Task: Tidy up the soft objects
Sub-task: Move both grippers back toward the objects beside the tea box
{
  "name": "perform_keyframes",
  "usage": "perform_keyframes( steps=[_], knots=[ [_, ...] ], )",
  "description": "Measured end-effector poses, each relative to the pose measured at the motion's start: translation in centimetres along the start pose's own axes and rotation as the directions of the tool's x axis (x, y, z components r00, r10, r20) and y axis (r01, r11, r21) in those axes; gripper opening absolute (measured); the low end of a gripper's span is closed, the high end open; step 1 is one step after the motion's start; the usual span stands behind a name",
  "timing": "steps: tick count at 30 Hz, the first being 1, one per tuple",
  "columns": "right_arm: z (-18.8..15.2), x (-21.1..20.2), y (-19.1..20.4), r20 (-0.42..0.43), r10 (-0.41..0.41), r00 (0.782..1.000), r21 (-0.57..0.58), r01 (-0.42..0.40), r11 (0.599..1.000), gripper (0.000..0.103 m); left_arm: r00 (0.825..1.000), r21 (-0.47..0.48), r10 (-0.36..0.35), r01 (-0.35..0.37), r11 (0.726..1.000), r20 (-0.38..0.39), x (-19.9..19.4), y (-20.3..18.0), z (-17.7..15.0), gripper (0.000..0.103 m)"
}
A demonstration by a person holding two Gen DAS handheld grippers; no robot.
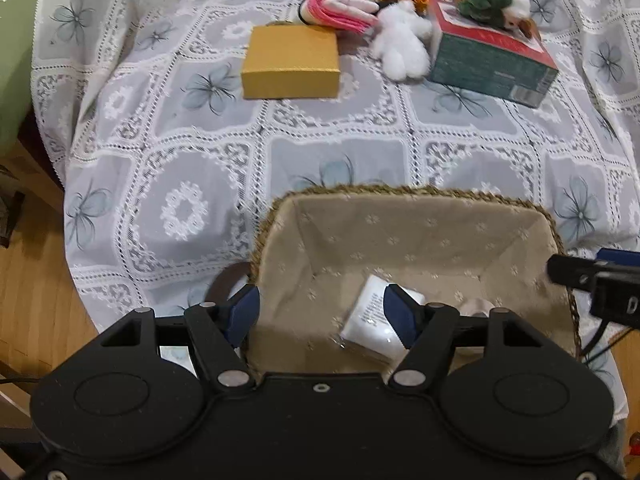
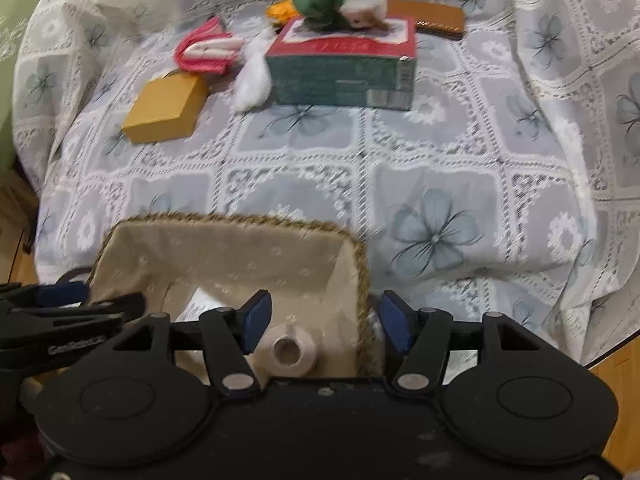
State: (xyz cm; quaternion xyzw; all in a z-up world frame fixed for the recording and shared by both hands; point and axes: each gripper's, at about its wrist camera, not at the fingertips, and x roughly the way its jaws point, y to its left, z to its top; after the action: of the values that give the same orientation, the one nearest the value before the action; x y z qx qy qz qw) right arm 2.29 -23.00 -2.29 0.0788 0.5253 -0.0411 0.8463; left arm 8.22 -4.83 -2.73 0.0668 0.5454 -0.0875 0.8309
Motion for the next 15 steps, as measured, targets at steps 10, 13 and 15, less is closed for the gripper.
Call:
perform_keyframes(
  steps=[10, 13, 15],
  knots=[
    [1.9, 1.1, -2.2, 0.106, -0.172, 0.979, 0.018, 0.171, 0.985, 0.062, 1.0, -0.001, 0.002, -0.002, 1.0, 0.027, -0.4, 0.3, 1.0, 0.066],
    [1.8, 1.6, -2.7, 0.113, -0.193, 0.975, 0.025, 0.191, 0.981, 0.062, 0.998, 0.001, 0.011, -0.011, 1.0, 0.065, -1.1, 0.4, 1.3, 0.066],
    [1.7, 2.0, -2.7, 0.12, -0.21, 0.97, 0.019, 0.209, 0.978, 0.063, 0.995, -0.007, 0.028, -0.028, 1.0, 0.092, -1.5, 0.8, 1.6, 0.066]
  ],
)
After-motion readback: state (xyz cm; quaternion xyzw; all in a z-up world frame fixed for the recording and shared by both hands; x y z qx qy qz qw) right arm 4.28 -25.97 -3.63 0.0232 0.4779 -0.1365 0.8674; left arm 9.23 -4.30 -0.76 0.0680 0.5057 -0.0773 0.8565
